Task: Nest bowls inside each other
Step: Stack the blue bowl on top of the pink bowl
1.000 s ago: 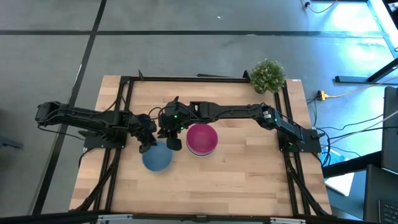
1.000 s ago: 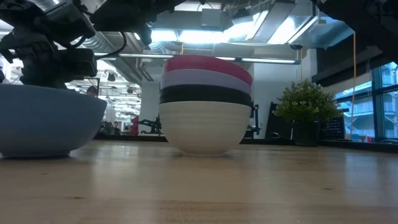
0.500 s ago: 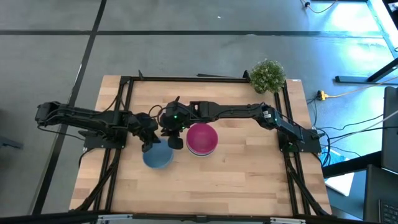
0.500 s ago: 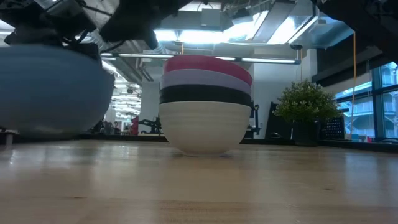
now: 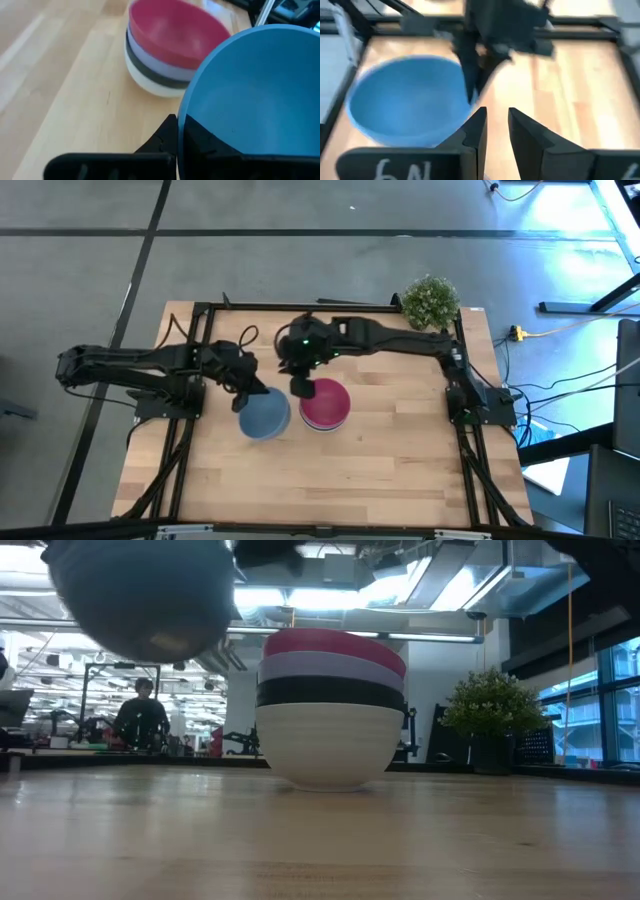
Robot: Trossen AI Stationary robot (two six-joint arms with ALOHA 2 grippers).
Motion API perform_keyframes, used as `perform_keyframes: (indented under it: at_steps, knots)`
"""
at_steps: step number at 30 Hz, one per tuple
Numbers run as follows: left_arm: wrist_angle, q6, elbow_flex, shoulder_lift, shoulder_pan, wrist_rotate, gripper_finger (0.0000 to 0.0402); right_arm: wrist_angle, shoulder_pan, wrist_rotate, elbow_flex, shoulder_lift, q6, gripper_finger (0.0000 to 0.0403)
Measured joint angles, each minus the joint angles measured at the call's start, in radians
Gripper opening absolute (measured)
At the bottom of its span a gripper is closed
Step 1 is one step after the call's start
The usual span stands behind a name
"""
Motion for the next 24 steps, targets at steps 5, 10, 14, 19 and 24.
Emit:
perform_keyframes:
  at_steps: [5, 10, 14, 19, 24]
  knots:
    - [0.008, 0.000, 0.042, 0.034, 0.012, -0.005, 0.0001, -0.108, 0.003, 0.063, 0.000, -0.079, -0.023, 0.0081]
    - [0.087, 0.001, 0.089, 0.119, 0.008, -0.014, 0.0001, -0.167, 0.013, 0.068, -0.025, -0.137, -0.052, 0.0081]
    - [0.099, 0.037, 0.158, 0.185, 0.009, -0.006, 0.0001, -0.080, 0.013, 0.075, -0.201, -0.233, -0.052, 0.0081]
    - [0.092, 0.062, 0.222, 0.231, 0.014, -0.003, 0.0000, 0.223, -0.004, 0.076, -0.600, -0.457, -0.003, 0.0081]
    - [0.095, 0.075, 0.249, 0.286, 0.048, -0.001, 0.0000, 0.495, -0.025, 0.079, -0.978, -0.717, 0.086, 0.0081]
